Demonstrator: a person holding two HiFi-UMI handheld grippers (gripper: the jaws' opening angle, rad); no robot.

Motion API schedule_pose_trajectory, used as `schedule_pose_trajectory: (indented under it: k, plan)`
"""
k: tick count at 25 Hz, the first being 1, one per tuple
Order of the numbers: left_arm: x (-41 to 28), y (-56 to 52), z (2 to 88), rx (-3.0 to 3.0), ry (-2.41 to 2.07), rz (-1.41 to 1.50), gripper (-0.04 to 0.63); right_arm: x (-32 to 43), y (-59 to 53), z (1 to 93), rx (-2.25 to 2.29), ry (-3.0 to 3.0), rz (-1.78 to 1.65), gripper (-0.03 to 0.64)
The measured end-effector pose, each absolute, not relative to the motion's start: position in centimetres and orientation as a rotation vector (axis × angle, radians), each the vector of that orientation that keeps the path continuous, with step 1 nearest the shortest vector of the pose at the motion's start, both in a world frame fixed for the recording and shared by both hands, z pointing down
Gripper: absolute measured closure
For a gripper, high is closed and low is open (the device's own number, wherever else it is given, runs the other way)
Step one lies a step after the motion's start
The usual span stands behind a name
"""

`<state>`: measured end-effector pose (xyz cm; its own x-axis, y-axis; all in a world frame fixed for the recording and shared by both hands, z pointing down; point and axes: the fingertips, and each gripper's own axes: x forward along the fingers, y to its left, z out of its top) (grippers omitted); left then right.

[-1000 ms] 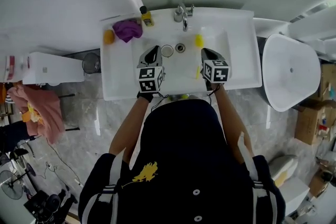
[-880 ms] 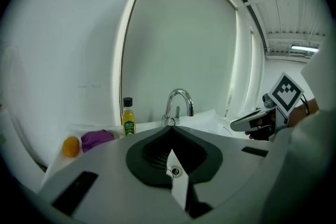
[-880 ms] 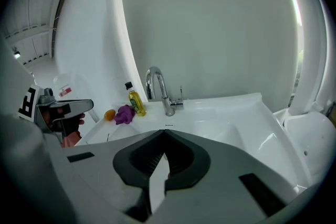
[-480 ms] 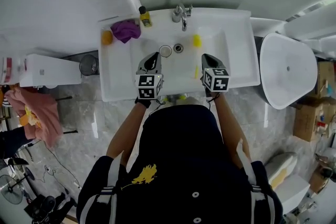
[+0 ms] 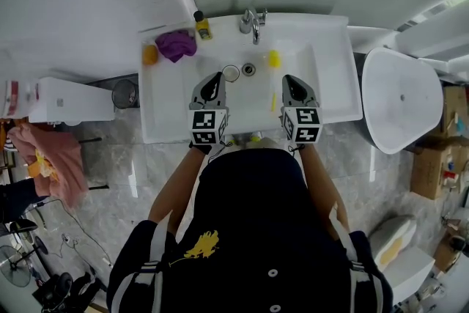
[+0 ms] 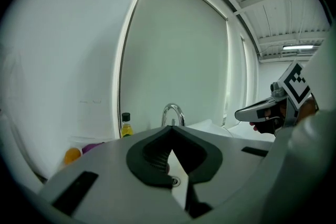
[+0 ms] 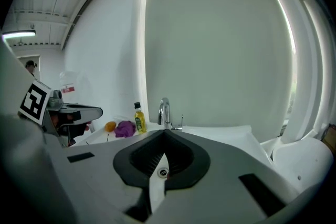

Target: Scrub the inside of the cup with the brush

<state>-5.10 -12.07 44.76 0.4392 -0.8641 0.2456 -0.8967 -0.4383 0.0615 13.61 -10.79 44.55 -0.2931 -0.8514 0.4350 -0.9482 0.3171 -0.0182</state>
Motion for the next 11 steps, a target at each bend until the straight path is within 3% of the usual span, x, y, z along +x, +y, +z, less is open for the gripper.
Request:
schedule_pose_trajectory:
  k: [11]
  plan:
    - [-5.6, -10.1, 48.4, 2.471, -1.548, 0.408, 0.578, 13.6, -9.4, 45.9, 1.566, -2.240, 0.432, 0.591]
